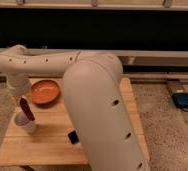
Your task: Place the pepper in the ceramic cup
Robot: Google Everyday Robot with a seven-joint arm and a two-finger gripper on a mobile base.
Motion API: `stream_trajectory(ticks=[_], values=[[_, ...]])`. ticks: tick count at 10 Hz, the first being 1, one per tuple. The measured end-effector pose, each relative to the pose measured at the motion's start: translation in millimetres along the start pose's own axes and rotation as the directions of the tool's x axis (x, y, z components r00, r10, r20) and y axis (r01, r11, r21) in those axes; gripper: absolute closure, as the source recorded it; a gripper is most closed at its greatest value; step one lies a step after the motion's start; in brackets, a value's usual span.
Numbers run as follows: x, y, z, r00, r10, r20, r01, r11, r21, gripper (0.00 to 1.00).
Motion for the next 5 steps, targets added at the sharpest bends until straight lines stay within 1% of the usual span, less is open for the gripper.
stream_trajectory(ticks=[1, 3, 4, 5], values=[[-7.9, 8.1, -3.0, 1.0, -0.023, 0.012, 0.024, 1.0, -0.012, 1.0], [-11.4, 21.2, -1.6, 0.998, -0.054, 0.03, 0.055, 0.998, -0.04, 1.0], [-11.2, 25.0, 5.3, 0.997, -0.065, 0.044, 0.067, 0.996, -0.062, 0.98], [-10.6, 23.7, 11.5, 0.997, -0.066, 0.05, 0.07, 0.995, -0.074, 0.93]])
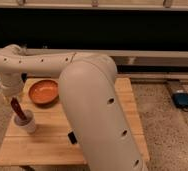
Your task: Place the pepper in the ceramic cup
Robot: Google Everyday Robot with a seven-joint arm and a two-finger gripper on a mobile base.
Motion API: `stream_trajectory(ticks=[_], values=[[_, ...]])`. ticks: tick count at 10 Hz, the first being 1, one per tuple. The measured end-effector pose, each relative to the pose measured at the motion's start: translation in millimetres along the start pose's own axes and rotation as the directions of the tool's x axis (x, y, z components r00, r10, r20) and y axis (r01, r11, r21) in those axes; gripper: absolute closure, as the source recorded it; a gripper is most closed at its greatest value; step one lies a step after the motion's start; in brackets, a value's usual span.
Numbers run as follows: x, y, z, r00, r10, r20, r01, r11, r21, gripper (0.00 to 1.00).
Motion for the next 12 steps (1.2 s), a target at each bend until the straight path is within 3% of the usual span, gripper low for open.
stream_trajectory(ticks=[2, 3, 7, 8, 12], values=[[5.3, -8.4, 20.0, 1.0, 0.006, 0.007, -0.006, 1.0, -0.017, 0.76], [8.1, -14.5, 33.5, 1.0, 0.014, 0.013, -0.014, 0.999, -0.029, 0.61], [7.2, -17.5, 32.3, 0.999, 0.026, 0.045, -0.023, 0.998, -0.054, 0.25], [8.4, -16.8, 29.2, 0.998, 0.021, 0.055, -0.018, 0.998, -0.062, 0.2], [20.3, -16.5, 12.4, 0.997, -0.002, 0.082, 0.011, 0.995, -0.103, 0.2]])
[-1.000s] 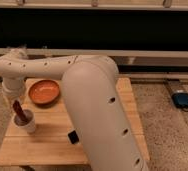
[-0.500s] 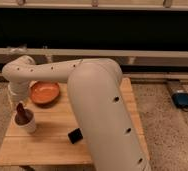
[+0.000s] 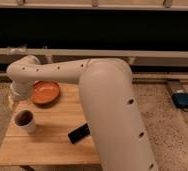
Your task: Place the pepper in the ceramic cup
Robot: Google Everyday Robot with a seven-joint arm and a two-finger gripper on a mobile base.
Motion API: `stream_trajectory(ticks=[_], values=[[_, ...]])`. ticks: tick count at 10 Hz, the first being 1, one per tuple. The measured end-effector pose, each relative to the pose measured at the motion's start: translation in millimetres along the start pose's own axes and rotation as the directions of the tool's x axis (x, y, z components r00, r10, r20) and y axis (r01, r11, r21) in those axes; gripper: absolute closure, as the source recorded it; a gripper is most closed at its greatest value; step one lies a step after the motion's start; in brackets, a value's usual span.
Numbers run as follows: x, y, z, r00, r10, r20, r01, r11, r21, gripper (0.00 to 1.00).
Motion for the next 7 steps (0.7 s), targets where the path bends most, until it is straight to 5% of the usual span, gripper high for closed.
stream_trajectory(ticks=[2, 7], values=[[6.0, -4.6, -9.9, 1.0, -0.004, 0.023, 0.004, 1.0, -0.029, 0.2], [6.5, -5.6, -11.5, 1.0, -0.003, 0.026, 0.004, 0.999, -0.032, 0.2]])
